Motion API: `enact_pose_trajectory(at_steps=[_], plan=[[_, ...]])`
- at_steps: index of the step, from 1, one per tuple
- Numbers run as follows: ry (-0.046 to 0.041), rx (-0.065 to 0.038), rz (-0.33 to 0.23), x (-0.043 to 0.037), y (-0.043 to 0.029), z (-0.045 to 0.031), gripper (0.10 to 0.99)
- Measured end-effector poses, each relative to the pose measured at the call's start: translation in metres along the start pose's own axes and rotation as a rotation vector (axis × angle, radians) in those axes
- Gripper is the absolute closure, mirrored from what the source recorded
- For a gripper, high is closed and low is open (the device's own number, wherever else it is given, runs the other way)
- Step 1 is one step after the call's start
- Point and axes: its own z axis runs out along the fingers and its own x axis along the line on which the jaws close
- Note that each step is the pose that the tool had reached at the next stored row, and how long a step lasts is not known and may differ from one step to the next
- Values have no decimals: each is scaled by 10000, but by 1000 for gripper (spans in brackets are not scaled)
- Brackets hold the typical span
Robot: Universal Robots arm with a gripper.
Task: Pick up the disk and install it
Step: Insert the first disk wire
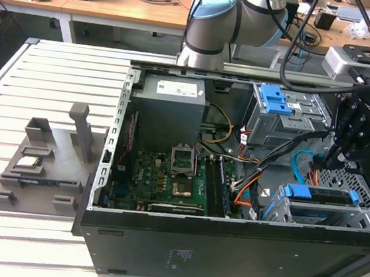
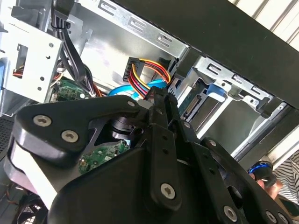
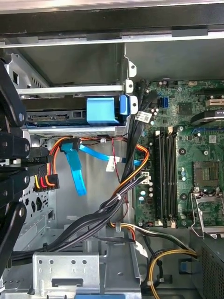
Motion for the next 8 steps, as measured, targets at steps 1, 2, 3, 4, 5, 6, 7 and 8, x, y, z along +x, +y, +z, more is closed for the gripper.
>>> enact_pose_trajectory(at_steps=[1, 2, 3, 4, 5, 6, 7, 8], plan=[[1, 0, 0, 17, 0, 4, 918], [2, 0, 0, 26, 0, 6, 918], [1, 0, 0, 38, 0, 9, 918], [1, 0, 0, 51, -1, 11, 918], [2, 0, 0, 63, -1, 14, 918], [2, 0, -1, 84, -1, 18, 918], [1, 0, 0, 95, -1, 19, 918], [2, 0, 1, 110, 0, 21, 918]])
